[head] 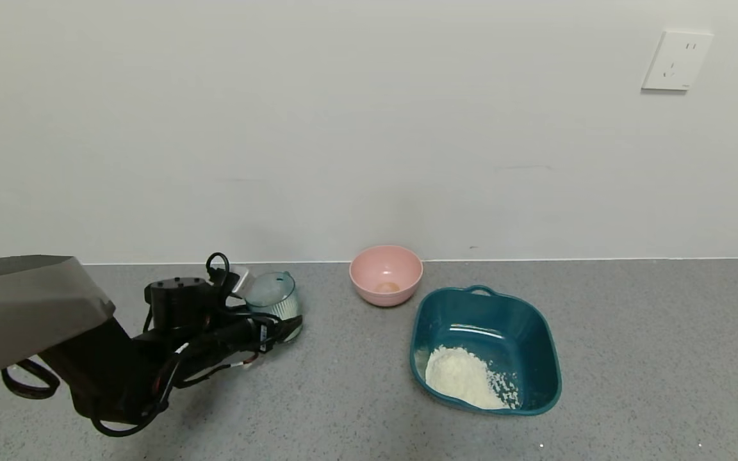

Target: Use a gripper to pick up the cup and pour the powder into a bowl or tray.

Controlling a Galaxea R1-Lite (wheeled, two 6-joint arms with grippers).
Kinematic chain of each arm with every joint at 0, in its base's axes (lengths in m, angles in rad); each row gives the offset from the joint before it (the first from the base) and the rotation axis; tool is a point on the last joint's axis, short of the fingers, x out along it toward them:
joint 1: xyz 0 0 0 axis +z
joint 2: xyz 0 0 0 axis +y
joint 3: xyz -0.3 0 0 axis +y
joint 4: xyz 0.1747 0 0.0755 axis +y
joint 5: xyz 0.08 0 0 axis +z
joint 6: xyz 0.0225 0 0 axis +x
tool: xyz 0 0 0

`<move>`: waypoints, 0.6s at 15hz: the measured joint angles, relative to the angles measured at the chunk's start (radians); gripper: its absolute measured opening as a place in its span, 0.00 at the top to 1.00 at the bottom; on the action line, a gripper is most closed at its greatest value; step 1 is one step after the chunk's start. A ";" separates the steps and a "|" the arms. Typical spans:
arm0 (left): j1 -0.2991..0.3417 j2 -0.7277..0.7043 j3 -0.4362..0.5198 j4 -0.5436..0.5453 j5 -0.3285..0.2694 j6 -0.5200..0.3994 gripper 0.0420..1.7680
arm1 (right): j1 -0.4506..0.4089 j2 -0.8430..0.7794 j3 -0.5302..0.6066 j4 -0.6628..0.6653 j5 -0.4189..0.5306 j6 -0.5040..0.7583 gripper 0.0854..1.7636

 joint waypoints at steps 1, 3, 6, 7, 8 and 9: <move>0.005 -0.045 0.003 0.063 0.002 0.008 0.07 | 0.000 0.000 0.000 0.000 0.000 0.000 0.03; 0.013 -0.156 0.009 0.174 0.003 0.020 0.06 | 0.000 0.000 0.000 0.000 0.000 0.000 0.03; 0.010 -0.355 0.009 0.356 0.012 0.026 0.05 | 0.000 0.000 0.000 0.000 0.000 0.000 0.03; 0.007 -0.430 -0.003 0.446 0.016 0.027 0.05 | 0.000 0.000 0.000 0.000 0.000 0.000 0.03; 0.004 -0.514 -0.021 0.561 0.021 0.029 0.04 | 0.000 0.000 0.000 0.000 0.000 0.000 0.03; 0.002 -0.594 -0.046 0.683 0.027 0.031 0.04 | 0.000 0.000 0.000 0.000 0.000 0.000 0.03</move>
